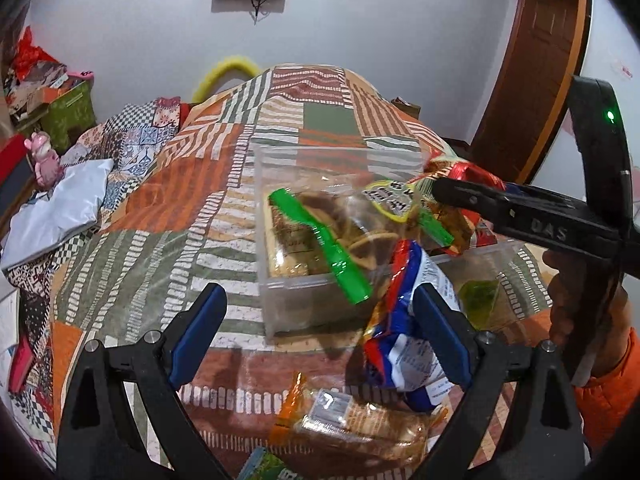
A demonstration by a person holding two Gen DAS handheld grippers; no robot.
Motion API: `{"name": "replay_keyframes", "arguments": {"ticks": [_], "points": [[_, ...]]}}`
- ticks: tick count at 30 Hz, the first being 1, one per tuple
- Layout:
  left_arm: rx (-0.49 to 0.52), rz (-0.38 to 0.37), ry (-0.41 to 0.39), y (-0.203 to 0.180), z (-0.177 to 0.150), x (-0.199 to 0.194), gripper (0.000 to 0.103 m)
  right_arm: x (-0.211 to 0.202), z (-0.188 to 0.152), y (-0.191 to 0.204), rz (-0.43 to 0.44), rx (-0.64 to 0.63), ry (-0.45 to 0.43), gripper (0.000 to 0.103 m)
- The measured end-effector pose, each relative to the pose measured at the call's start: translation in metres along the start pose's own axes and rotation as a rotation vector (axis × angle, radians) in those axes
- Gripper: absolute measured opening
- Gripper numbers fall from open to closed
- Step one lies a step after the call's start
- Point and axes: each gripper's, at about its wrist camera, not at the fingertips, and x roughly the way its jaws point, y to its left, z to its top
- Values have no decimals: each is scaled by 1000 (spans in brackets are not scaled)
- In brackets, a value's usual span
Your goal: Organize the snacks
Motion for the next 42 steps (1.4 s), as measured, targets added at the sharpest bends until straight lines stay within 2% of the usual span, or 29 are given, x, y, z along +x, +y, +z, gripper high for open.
{"name": "replay_keyframes", "arguments": {"ticks": [4, 9, 17, 26, 29, 30, 34, 38, 42], "points": [[-13, 9, -2, 7, -5, -9, 95, -15, -3, 0, -19, -2, -9, 74], [-13, 32, 5, 14, -16, -23, 95, -38, -12, 3, 17, 23, -45, 84], [-11, 38, 61, 21, -50, -36, 95, -56, -36, 32, 24, -41, -32, 84], [-31, 22, 151, 31, -94, -36, 95, -56, -71, 62, 136, -58, 29, 84], [-52, -6, 187, 35, -106, -32, 97, -47, -80, 73, 206, -66, 78, 84], [-62, -15, 195, 37, -109, -31, 99, -46, -80, 76, 216, -70, 85, 83], [-43, -17, 175, 32, -113, -31, 100, -31, -82, 89, 229, -105, 127, 66], [-26, -23, 164, 28, -113, -30, 100, -20, -83, 97, 230, -128, 152, 61], [-53, -44, 150, 30, -111, -29, 100, -7, -82, 105, 216, -164, 189, 55]]}}
